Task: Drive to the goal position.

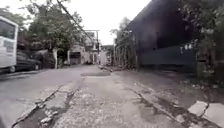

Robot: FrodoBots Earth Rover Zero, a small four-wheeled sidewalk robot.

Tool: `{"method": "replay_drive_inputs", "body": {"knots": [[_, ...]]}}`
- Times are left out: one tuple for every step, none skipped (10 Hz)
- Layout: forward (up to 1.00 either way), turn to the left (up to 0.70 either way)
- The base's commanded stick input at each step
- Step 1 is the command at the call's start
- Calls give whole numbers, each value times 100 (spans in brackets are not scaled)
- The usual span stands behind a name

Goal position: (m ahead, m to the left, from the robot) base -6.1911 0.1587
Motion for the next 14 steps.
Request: {"method": "replay_drive_inputs", "body": {"knots": [[100,0],[100,4],[100,19],[100,16],[100,0],[100,0],[100,0],[100,0],[100,0],[100,17],[100,27],[100,12],[100,0],[100,0]]}}
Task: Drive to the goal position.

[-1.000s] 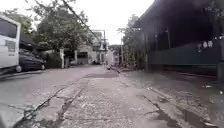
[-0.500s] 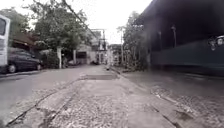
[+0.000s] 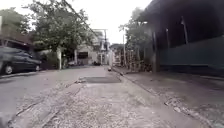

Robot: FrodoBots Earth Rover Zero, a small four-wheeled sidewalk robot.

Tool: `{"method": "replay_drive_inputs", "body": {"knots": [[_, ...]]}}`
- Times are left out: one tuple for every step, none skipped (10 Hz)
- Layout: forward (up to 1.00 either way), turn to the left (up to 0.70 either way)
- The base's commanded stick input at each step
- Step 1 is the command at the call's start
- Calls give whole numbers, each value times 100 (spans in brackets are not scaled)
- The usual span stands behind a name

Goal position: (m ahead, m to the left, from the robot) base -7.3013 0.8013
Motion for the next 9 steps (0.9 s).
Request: {"method": "replay_drive_inputs", "body": {"knots": [[100,0],[100,0],[100,0],[100,24],[100,3],[100,0],[100,0],[100,0],[100,0]]}}
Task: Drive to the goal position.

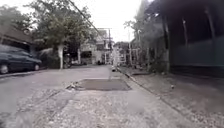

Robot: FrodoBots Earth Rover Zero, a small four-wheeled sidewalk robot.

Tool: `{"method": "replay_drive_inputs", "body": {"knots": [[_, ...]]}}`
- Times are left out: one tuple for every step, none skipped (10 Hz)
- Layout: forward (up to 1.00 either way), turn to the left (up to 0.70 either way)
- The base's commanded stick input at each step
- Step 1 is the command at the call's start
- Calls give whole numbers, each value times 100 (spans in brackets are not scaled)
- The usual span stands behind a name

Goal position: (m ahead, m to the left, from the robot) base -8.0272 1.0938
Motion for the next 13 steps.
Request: {"method": "replay_drive_inputs", "body": {"knots": [[100,0],[100,0],[100,0],[100,21],[100,27],[100,7],[100,0],[100,0],[100,18],[100,27],[100,13],[100,0],[100,0]]}}
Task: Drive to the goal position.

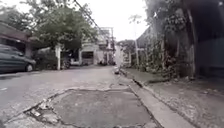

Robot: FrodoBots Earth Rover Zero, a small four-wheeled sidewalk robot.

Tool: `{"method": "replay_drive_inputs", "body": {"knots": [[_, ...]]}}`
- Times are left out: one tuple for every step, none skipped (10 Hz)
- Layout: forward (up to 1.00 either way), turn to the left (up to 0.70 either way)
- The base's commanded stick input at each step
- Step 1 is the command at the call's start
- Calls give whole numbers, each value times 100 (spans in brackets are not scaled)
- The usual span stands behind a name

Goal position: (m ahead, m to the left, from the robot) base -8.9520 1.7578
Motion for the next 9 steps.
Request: {"method": "replay_drive_inputs", "body": {"knots": [[100,0],[100,0],[100,0],[100,0],[100,0],[100,0],[100,0],[100,0],[100,0]]}}
